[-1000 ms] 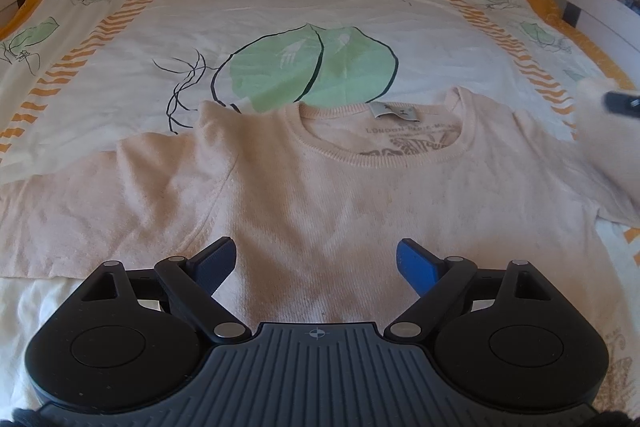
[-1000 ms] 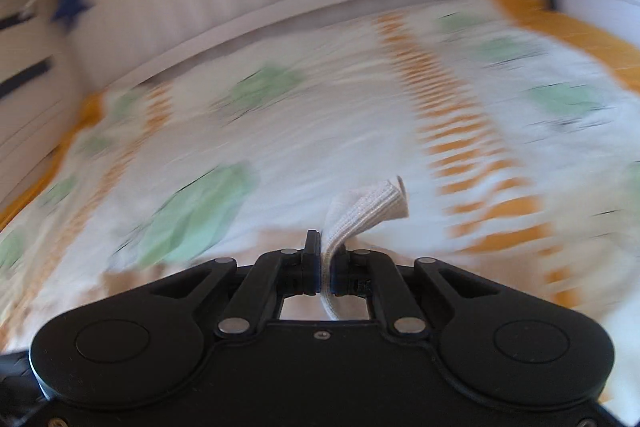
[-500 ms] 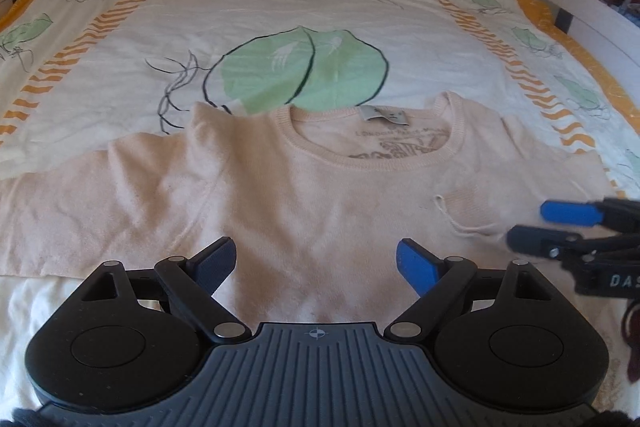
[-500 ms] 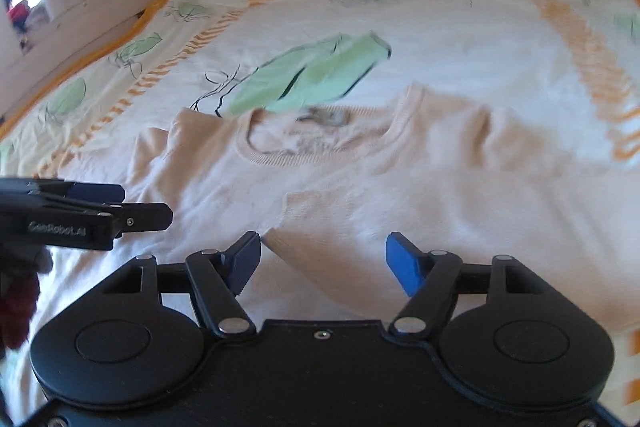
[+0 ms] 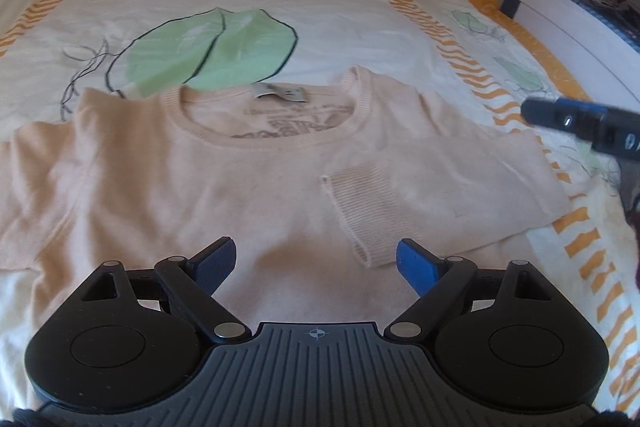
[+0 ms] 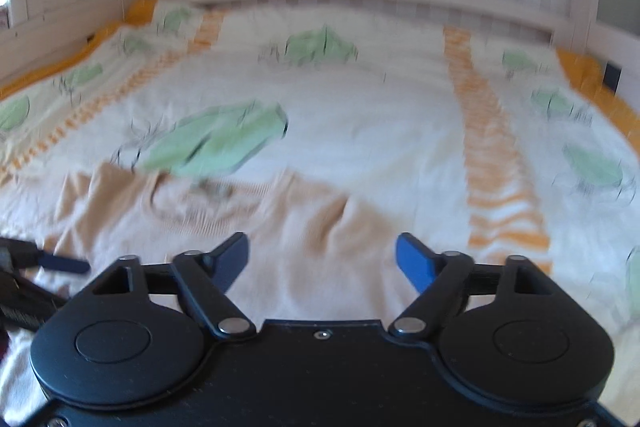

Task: Fold small clothes
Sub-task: 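Move the left gripper to the other sleeve cuff and grasp it, then lift the held cuff with the left gripper and lay it across the body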

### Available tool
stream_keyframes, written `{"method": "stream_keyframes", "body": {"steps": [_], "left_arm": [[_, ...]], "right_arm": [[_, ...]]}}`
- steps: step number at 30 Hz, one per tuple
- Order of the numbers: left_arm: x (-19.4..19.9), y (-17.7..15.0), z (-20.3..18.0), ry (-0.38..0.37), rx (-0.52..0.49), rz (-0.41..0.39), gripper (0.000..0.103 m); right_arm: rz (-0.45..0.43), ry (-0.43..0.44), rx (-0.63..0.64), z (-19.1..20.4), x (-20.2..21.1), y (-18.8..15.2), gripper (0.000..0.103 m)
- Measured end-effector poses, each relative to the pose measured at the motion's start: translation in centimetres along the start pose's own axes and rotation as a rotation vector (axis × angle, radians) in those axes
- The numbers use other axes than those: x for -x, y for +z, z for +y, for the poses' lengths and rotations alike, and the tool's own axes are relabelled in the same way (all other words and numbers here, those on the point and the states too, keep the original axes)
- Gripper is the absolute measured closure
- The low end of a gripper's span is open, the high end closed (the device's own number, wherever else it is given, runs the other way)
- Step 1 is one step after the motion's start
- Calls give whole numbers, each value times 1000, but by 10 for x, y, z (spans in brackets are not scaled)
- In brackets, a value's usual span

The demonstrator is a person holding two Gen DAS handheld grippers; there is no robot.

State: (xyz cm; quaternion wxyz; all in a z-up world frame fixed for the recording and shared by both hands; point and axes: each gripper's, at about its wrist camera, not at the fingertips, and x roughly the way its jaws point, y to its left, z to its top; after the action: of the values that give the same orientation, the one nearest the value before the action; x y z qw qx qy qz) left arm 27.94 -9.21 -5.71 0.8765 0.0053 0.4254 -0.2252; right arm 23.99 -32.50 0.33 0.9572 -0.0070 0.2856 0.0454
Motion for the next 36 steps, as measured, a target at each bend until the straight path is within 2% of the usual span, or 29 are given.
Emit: {"method": "stream_keyframes", "body": {"steps": [3,6,11,13,16,17,18,19,20,23,26,32,36], "left_arm": [[-16,6,-10,-9,-11,18,15],[-33,11,-17,-38,21,49,18],[-48,19,-31,-50,35,42,19],[-50,24,-36,-61,26,37,21],[-50,31,-43,-85,29,30,40],[-50,33,-44,-104,33,31,56],[-51,34,-45,-122,41,37,67],[-53,36,-45,-131,53,43,72],[-53,36,-45,-133,63,36,85],[-47,42,-45,-124,76,2,99],[-24,55,-46,-109,52,-71,99],[46,83,-40,-49,-70,-268,99],[66,90,-14,22,-66,-297,99]], "right_arm": [[16,-24,-35,-14,1,1,18],[40,-55,-123,-31,-2,1,18],[60,6,-368,-68,-8,-3,18],[60,5,-416,-77,-9,-4,18],[42,-27,-432,-86,-6,-4,18],[35,-32,-441,-89,-4,-4,18],[29,-35,-454,-92,-3,-5,18],[24,-37,-468,-96,-2,-5,18],[20,-39,-479,-98,-2,-5,18],[16,-51,-503,-106,-1,-6,18],[10,-64,-523,-112,0,-7,18],[10,-69,-559,-119,1,-11,18],[24,-62,-569,-119,-2,-13,18]]}}
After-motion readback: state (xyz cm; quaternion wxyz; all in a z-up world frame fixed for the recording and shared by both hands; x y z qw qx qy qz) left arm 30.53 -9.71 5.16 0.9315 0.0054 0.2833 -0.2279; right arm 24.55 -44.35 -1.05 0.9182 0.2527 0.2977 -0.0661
